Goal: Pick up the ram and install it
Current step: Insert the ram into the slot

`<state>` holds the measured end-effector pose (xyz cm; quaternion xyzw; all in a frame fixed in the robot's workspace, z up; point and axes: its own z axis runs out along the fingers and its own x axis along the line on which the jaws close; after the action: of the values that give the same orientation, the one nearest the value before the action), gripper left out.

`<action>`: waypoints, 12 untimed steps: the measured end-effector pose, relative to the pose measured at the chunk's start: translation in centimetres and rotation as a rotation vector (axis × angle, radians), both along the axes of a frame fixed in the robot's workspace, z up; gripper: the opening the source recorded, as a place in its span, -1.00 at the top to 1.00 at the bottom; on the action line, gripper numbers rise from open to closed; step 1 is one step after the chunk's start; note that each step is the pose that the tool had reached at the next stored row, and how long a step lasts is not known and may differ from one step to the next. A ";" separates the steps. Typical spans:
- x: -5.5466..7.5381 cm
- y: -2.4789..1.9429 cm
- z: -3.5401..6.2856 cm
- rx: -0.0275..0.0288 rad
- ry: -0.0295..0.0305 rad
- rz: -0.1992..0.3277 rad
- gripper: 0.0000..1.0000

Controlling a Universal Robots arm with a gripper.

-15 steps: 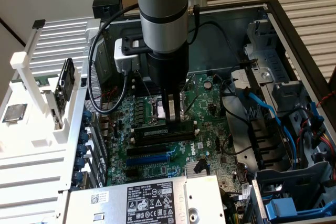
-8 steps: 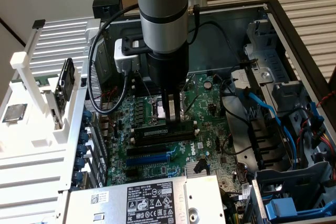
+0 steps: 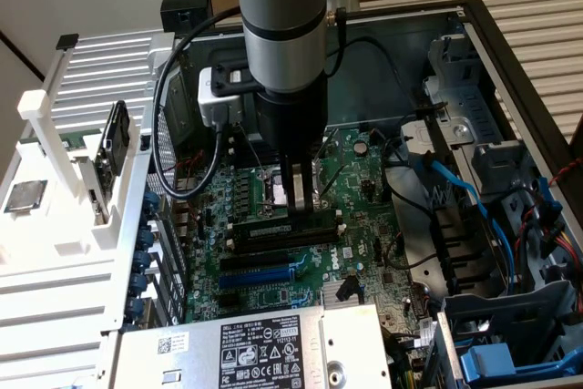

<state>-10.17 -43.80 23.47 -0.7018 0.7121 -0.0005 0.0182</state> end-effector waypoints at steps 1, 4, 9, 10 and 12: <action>0.0 0.00 0.00 0.0000 0.0000 0.000 0.76; 0.0 -0.02 0.00 0.0000 0.0000 0.000 0.76; 0.0 -0.04 0.00 0.0000 0.0000 0.000 0.76; 0.0 -0.05 0.00 0.0000 0.0000 0.000 0.76; 0.0 -0.05 0.00 0.0001 0.0000 -0.001 0.76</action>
<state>-10.15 -43.86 23.46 -0.7015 0.7125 -0.0005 0.0182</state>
